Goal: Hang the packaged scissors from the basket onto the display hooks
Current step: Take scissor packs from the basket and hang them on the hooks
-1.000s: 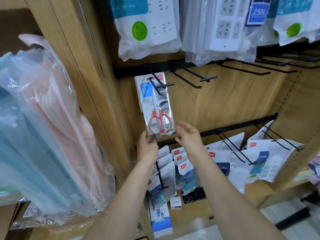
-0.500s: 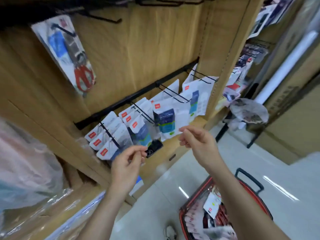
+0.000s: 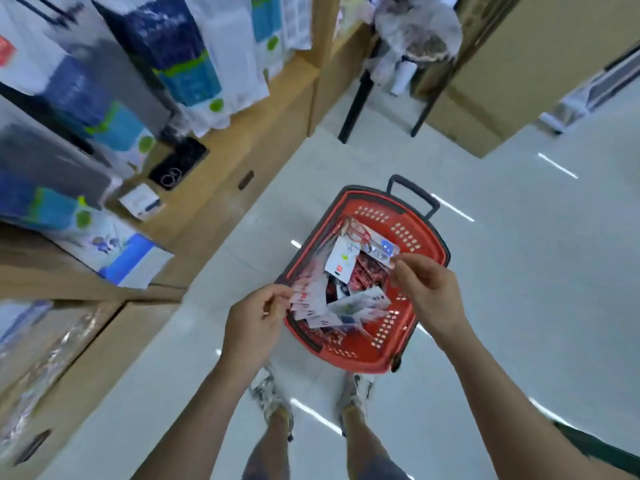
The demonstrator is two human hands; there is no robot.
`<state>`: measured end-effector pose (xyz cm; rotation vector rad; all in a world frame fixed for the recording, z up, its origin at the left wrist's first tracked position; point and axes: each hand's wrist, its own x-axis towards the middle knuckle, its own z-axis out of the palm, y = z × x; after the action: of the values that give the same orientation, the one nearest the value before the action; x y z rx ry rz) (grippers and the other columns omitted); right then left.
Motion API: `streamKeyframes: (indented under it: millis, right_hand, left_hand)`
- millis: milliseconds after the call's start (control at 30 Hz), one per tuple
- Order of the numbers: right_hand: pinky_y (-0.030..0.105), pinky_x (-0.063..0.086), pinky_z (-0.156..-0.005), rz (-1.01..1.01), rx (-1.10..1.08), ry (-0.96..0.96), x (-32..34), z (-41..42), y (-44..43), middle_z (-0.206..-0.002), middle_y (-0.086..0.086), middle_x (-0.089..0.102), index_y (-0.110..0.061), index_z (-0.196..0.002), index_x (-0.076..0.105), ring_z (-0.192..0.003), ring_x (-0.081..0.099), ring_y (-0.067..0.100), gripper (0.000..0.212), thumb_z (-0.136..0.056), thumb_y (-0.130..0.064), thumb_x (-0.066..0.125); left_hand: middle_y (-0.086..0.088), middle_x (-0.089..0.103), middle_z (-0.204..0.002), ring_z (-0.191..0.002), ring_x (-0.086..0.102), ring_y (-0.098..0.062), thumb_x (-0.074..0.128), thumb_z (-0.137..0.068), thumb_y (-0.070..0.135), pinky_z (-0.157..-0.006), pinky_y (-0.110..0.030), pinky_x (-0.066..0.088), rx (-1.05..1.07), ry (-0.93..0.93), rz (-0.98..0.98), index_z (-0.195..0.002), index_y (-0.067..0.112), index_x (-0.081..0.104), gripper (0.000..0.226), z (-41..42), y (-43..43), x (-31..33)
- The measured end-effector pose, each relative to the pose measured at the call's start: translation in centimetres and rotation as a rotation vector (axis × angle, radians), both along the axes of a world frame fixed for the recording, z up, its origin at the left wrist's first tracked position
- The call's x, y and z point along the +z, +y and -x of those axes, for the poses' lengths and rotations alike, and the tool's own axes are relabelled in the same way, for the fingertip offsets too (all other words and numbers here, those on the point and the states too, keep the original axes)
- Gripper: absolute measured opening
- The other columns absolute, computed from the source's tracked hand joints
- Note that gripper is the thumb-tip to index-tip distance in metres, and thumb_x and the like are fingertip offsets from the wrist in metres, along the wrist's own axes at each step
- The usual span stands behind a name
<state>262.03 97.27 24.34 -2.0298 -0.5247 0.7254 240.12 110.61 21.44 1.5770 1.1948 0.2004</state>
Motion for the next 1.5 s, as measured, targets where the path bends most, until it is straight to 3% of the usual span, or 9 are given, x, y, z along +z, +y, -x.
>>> streamKeyframes:
  millis: [333, 433, 600, 767, 933, 1033, 1267, 1333, 1500]
  right_hand:
    - [0.005, 0.044, -0.071, 0.199, 0.122, 0.201, -28.4, 1.7, -5.4, -0.090, -0.012, 0.069, -0.011, -0.104, 0.071, -0.082, 0.063, -0.009, 0.016, -0.099, -0.012, 0.056]
    - [-0.004, 0.040, -0.065, 0.251, 0.121, 0.315, -33.0, 3.0, -4.7, -0.105, -0.006, 0.065, -0.005, -0.121, 0.065, -0.090, 0.062, -0.002, 0.025, -0.100, -0.014, 0.054]
    - [0.026, 0.051, -0.088, 0.397, 0.090, 0.432, -38.6, 5.4, -4.1, -0.115, 0.012, 0.071, -0.008, -0.114, 0.070, -0.095, 0.063, 0.015, 0.022, -0.095, -0.012, 0.060]
    - [0.024, 0.056, -0.065, 0.246, -0.157, 0.643, -35.8, 4.6, -4.4, -0.091, 0.008, 0.075, -0.010, -0.101, 0.073, -0.072, 0.069, 0.014, 0.021, -0.098, -0.007, 0.053]
    - [0.039, 0.056, -0.090, 0.201, 0.029, 0.807, -30.7, 0.7, -6.6, -0.100, 0.005, 0.077, -0.026, -0.127, 0.060, -0.094, 0.074, 0.021, 0.044, -0.086, -0.021, 0.074]
    - [0.029, 0.057, -0.091, 0.153, 0.106, 0.805, -28.9, -0.6, -6.9, -0.108, -0.001, 0.076, -0.023, -0.132, 0.055, -0.105, 0.071, 0.014, 0.060, -0.077, -0.009, 0.078]
    - [0.017, 0.051, -0.074, 0.093, 0.076, 0.151, -23.1, -1.1, -5.9, -0.095, -0.007, 0.064, -0.042, -0.088, 0.070, -0.096, 0.062, 0.014, 0.009, -0.080, -0.040, 0.066]
    - [0.012, 0.049, -0.074, 0.029, 0.108, 0.145, -19.6, -1.7, -5.0, -0.106, -0.007, 0.055, -0.036, -0.086, 0.072, -0.106, 0.057, 0.010, 0.012, -0.077, -0.040, 0.066]
    - [0.026, 0.057, -0.077, -0.056, 0.368, 0.242, -11.0, -2.3, -1.2, -0.116, -0.006, 0.067, -0.019, -0.109, 0.070, -0.105, 0.065, 0.006, 0.023, -0.093, -0.031, 0.059]
  left_hand:
    - [0.002, 0.064, -0.126, -0.113, 0.060, -0.015, 0.054, -0.094, 0.006, -0.075, -0.008, 0.043, -0.239, 0.381, -0.053, -0.118, 0.018, 0.067, 0.030, -7.4, -7.1, -24.7]
    - [0.000, 0.059, -0.131, -0.119, 0.057, -0.021, 0.059, -0.092, 0.012, -0.091, -0.028, 0.053, -0.386, 0.488, -0.102, -0.129, 0.021, 0.060, 0.037, -8.1, -7.2, -28.5]
    - [-0.001, 0.061, -0.118, -0.107, 0.057, -0.024, 0.058, -0.094, 0.019, -0.075, -0.040, 0.056, -0.578, 0.731, -0.304, -0.124, 0.026, 0.058, 0.030, -9.2, -7.9, -32.1]
    - [-0.002, 0.066, -0.110, -0.097, 0.064, -0.024, 0.051, -0.098, 0.023, -0.063, -0.033, 0.046, -0.609, 0.728, -0.409, -0.122, 0.023, 0.054, 0.025, -9.1, -7.9, -32.3]
    - [-0.007, 0.073, -0.088, -0.075, 0.070, -0.026, 0.047, -0.100, 0.023, -0.064, -0.034, 0.056, -0.450, 0.559, -0.491, -0.104, 0.012, 0.066, 0.023, -8.7, -5.5, -30.7]
    - [-0.005, 0.074, -0.091, -0.082, 0.068, -0.022, 0.047, -0.100, 0.024, -0.073, -0.038, 0.057, -0.374, 0.333, -0.507, -0.106, 0.012, 0.069, 0.026, -9.6, -5.2, -28.3]
    - [-0.002, 0.070, -0.111, -0.095, 0.067, -0.014, 0.034, -0.095, 0.044, -0.065, -0.016, 0.053, -0.153, 0.157, -0.403, -0.121, 0.015, 0.060, 0.047, -8.9, -6.0, -19.0]
    - [0.000, 0.071, -0.103, -0.085, 0.064, -0.009, 0.033, -0.093, 0.046, -0.055, -0.002, 0.043, -0.091, 0.107, -0.428, -0.114, 0.012, 0.060, 0.048, -8.7, -5.5, -15.4]
    - [0.019, 0.059, -0.078, -0.073, 0.063, 0.004, 0.036, -0.098, 0.047, -0.057, -0.007, 0.044, 0.008, -0.019, -0.433, -0.098, 0.018, 0.055, 0.035, -9.1, -3.4, -6.6]
